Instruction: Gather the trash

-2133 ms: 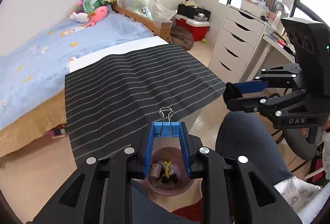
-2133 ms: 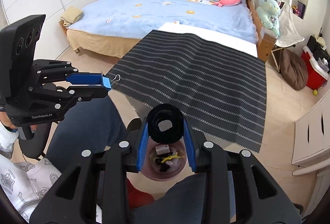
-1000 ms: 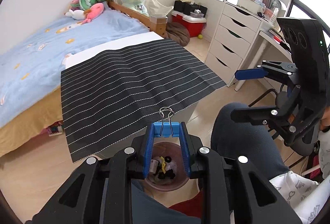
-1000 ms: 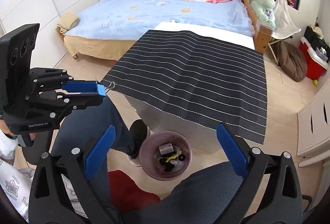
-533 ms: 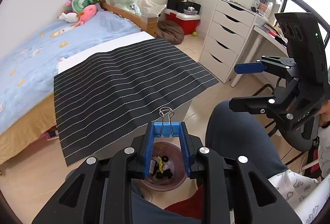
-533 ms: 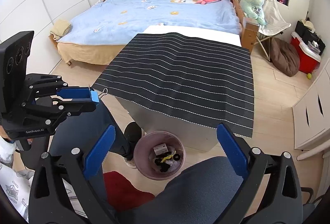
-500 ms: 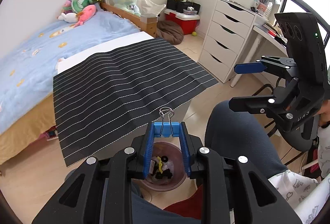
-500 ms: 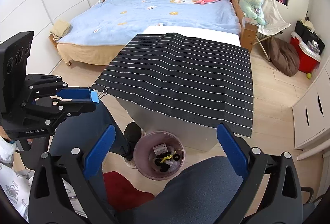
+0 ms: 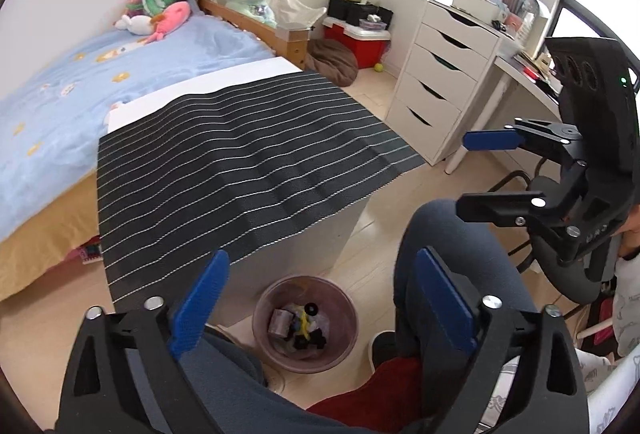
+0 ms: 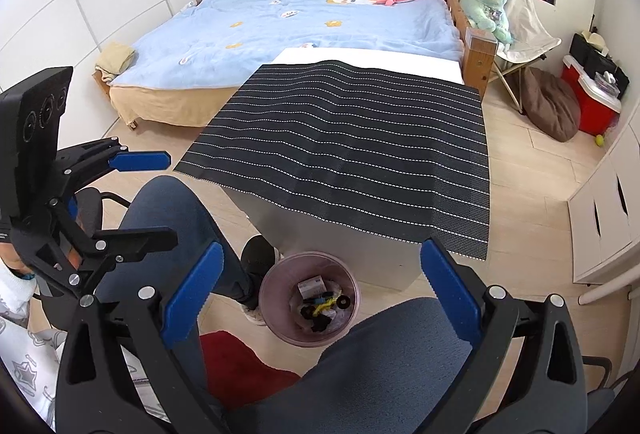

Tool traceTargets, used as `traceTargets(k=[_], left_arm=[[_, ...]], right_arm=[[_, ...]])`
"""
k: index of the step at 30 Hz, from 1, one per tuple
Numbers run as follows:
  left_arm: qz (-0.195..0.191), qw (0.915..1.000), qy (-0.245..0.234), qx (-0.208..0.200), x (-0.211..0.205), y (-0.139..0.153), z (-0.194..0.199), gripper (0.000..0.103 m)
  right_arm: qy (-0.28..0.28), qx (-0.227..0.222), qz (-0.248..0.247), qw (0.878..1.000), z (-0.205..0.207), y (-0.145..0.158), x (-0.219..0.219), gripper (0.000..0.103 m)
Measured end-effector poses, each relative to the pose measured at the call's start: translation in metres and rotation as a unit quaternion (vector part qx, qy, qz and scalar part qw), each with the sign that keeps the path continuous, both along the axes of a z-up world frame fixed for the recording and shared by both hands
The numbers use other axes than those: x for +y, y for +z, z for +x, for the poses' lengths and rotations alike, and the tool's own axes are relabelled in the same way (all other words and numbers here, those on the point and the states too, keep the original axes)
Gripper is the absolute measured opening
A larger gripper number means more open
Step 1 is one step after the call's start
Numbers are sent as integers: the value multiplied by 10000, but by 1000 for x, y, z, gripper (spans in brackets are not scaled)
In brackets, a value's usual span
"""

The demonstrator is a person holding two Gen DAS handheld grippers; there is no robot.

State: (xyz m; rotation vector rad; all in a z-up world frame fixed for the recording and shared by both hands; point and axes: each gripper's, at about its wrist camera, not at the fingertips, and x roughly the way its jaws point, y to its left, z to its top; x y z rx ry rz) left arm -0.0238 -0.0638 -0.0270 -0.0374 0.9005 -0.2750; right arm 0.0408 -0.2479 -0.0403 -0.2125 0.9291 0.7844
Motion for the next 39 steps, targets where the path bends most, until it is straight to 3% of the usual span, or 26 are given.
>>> traceTargets(k=[11,26,39], left_arm=[[67,9990,438,-50,16,1,3,95],[118,9941,964,-484,52,33,30,95],[105,9941,982,-451,56,36,56,97]], right_arm=[[41,-24,-42,10000,0,0,9,100],[-52,-506,185,9985,35,36,33,100],[-47,-508,230,9984,60,43,48,100]])
